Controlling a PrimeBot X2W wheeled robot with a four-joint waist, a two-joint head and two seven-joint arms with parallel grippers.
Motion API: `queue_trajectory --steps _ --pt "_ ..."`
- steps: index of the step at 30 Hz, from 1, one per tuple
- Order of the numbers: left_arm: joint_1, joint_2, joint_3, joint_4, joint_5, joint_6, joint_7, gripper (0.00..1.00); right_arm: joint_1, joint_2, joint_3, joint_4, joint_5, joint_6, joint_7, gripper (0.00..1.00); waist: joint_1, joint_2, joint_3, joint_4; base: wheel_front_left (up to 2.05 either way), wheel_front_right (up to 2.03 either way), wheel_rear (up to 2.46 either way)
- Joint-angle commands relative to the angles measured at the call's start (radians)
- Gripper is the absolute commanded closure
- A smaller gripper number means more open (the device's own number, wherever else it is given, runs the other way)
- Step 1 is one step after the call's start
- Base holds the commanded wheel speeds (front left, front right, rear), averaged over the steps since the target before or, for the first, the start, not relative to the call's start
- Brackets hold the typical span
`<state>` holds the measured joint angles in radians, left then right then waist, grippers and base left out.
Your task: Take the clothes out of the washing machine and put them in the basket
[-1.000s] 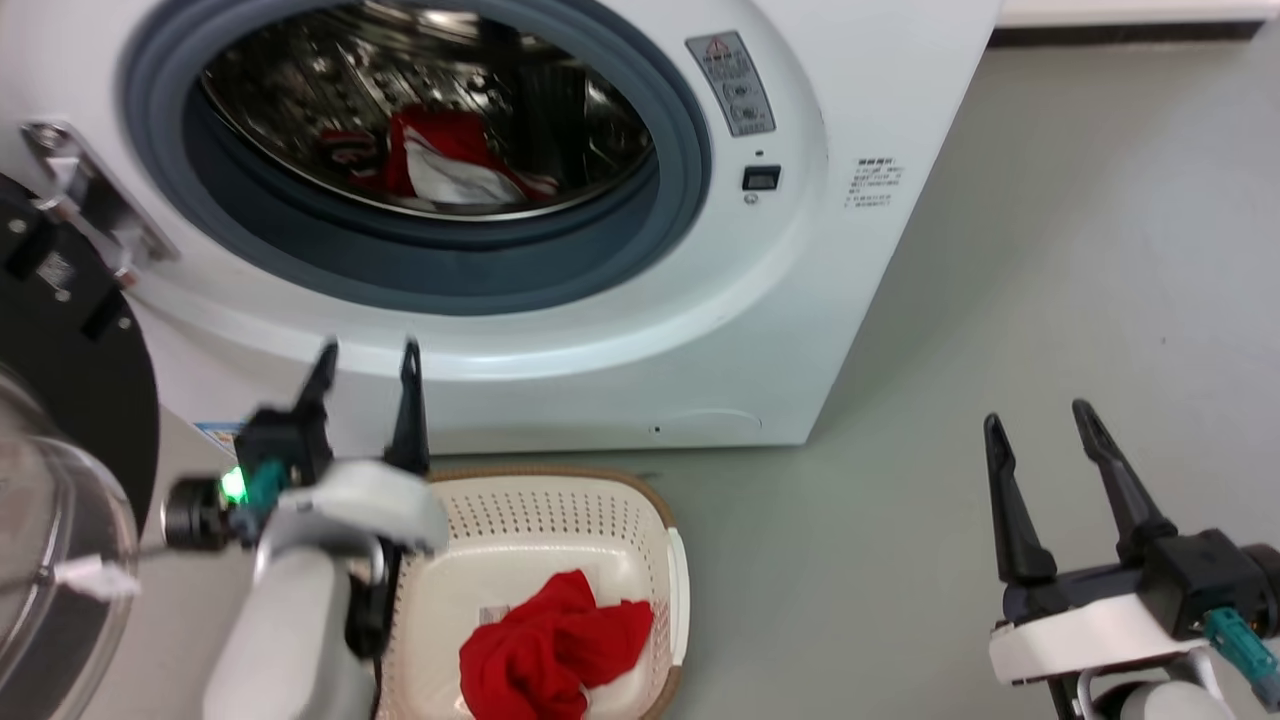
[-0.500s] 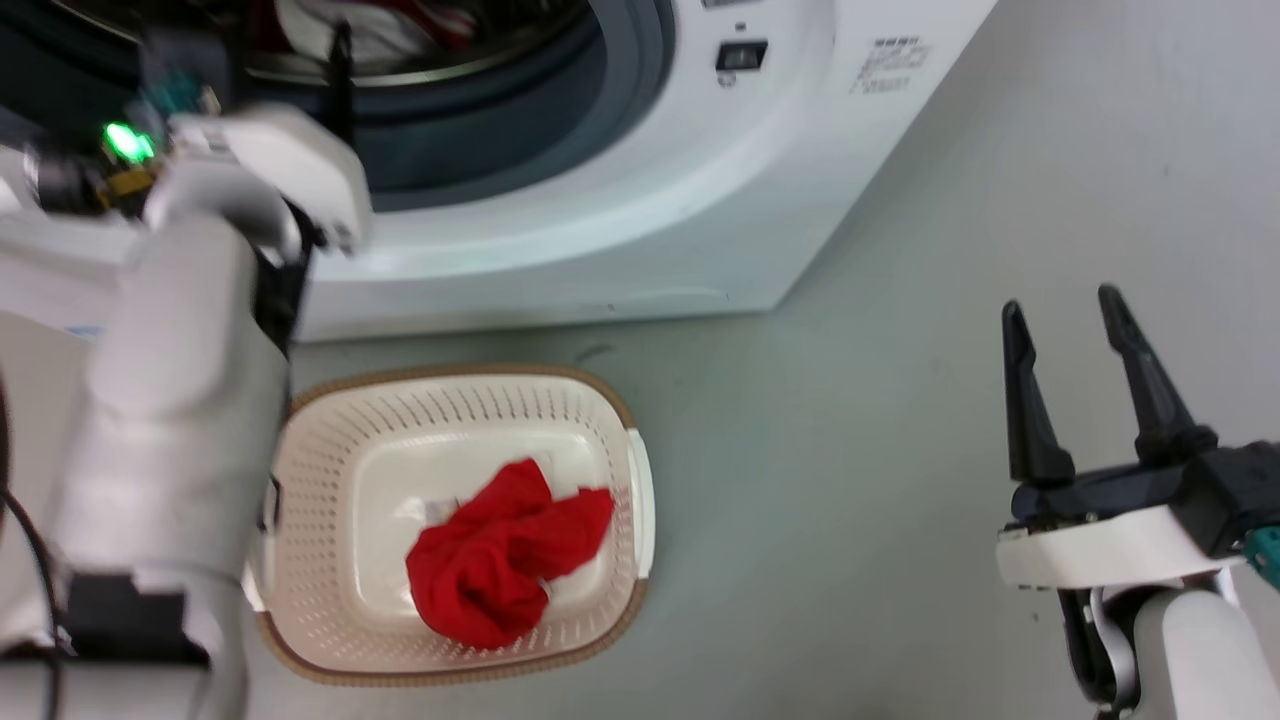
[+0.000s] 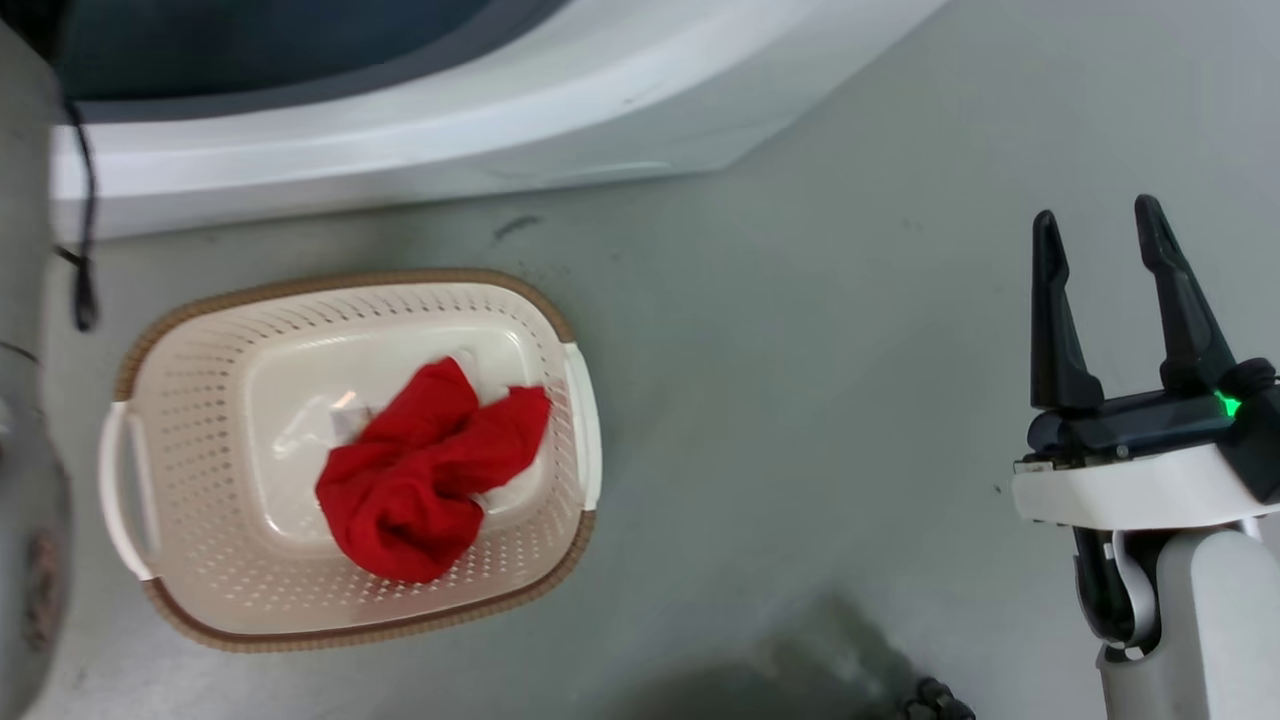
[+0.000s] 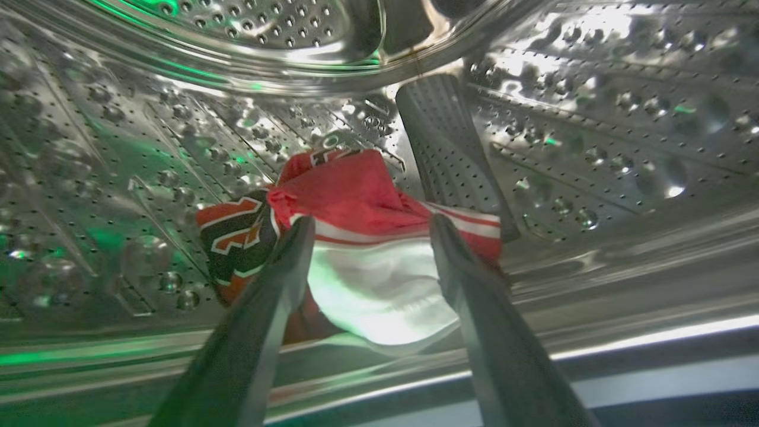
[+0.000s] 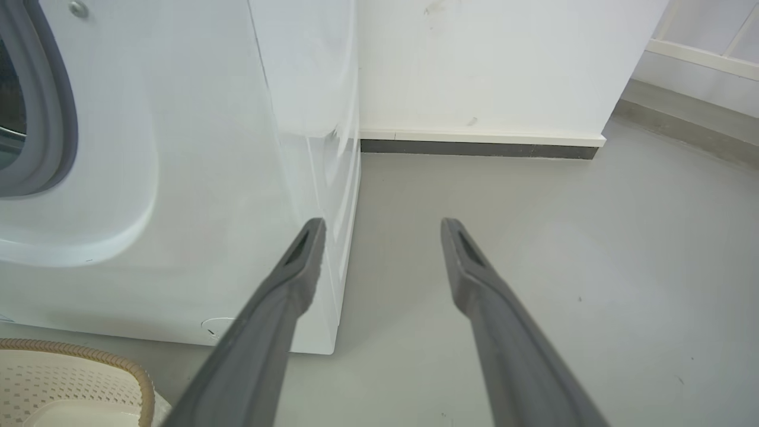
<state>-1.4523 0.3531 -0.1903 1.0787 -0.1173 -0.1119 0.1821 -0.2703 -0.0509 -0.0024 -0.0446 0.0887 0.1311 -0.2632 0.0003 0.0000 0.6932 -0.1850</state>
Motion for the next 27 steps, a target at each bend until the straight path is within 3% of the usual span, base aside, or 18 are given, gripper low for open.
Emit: queue_trajectory --steps 1,11,23,24,25,27 --pt "-0.052 0.018 -0.007 0.025 0.000 -0.005 0.043 0.00 -0.024 0.001 -0.001 -0.006 0.013 -0.001 -0.002 0.00 -0.0003 0.0000 0.051 -0.036 0.00 0.00 0.00" --pt "-0.210 0.055 -0.059 0.118 0.015 -0.010 0.278 0.00 -0.042 0.001 0.003 -0.014 0.044 -0.001 -0.002 0.00 -0.0003 0.0000 0.125 -0.077 0.00 0.00 0.00" --pt "-0.198 0.072 -0.095 0.099 0.024 0.011 0.373 0.00 -0.046 0.001 -0.007 -0.018 0.061 -0.001 -0.002 0.00 -0.0003 0.0000 0.158 -0.089 0.00 0.00 0.00" --pt "-0.198 0.072 -0.096 0.093 0.021 0.010 0.374 0.56 -0.046 0.001 -0.007 -0.018 0.060 -0.001 -0.002 0.00 -0.0003 0.0000 0.158 -0.089 0.00 0.00 0.00" --pt "-0.200 0.073 -0.096 0.084 0.019 0.009 0.374 1.00 -0.046 0.001 -0.008 -0.017 0.059 -0.001 -0.002 0.00 -0.0003 0.0000 0.158 -0.089 0.00 0.00 0.00" --pt "-0.205 0.080 -0.101 0.066 0.018 0.005 0.361 1.00 -0.047 0.001 -0.007 -0.016 0.058 -0.001 -0.002 0.00 -0.0003 0.0000 0.157 -0.089 0.00 0.00 0.00"
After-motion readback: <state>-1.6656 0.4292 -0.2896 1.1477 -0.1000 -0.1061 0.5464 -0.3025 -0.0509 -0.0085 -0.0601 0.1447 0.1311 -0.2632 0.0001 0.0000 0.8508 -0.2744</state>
